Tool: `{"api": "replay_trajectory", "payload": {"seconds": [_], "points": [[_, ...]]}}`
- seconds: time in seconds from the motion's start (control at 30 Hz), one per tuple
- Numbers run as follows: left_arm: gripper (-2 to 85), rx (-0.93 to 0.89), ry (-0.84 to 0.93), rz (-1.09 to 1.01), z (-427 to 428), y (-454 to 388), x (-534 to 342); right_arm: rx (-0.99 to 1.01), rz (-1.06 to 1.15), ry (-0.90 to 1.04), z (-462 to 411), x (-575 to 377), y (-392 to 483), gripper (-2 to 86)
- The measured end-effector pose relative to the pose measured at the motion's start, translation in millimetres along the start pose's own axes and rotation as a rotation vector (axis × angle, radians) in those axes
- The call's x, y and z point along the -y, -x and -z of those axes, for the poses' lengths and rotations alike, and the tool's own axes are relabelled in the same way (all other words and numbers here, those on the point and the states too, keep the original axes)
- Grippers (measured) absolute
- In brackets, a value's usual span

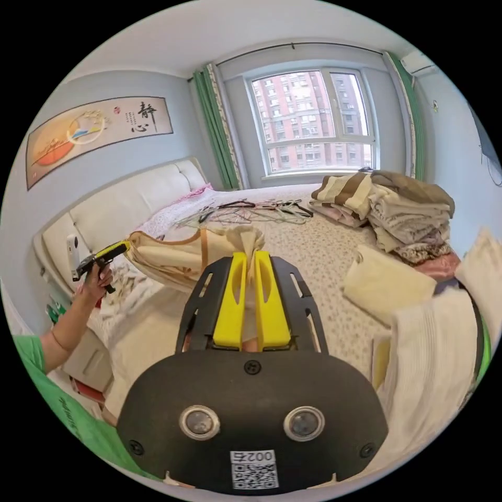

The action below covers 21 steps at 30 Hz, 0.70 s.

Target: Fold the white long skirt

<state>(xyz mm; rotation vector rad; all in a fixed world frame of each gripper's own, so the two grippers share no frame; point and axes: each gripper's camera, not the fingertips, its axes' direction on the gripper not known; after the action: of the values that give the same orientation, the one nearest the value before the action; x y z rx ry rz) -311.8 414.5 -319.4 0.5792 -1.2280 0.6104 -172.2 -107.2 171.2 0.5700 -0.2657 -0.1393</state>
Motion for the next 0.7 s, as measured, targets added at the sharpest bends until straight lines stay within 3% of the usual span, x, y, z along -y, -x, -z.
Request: {"api": "replay_trajectory", "payload": {"seconds": [0.1,0.2,0.27,0.4,0.53,0.6,0.7], "points": [[-0.8,-0.009,0.038,-0.037,42,-36,-85,-0.018,0.082,0.133,18,-86,21,3.6],[-0.1,0.023,0.198,0.031,64,-48,-167,-0.088,0.061,0.317,28,-160,26,6.9],[-0.7,0.096,0.269,0.114,88,-43,-212,-0.119,0.035,0.299,50,-189,24,8.5],[-0.9,0.088,0.221,0.207,113,-25,-211,-0.134,-0.010,0.135,86,-176,23,7.9],[-0.9,0.018,0.195,0.183,76,-27,-144,-0.097,-0.044,0.087,59,-131,36,6.3],[-0.9,-0.029,0.218,0.172,47,-36,-126,-0.058,-0.028,0.165,15,-125,41,6.0],[-0.9,-0.021,0.409,0.176,-18,-46,-140,-0.128,-0.066,0.372,-44,-159,28,5.5]]}}
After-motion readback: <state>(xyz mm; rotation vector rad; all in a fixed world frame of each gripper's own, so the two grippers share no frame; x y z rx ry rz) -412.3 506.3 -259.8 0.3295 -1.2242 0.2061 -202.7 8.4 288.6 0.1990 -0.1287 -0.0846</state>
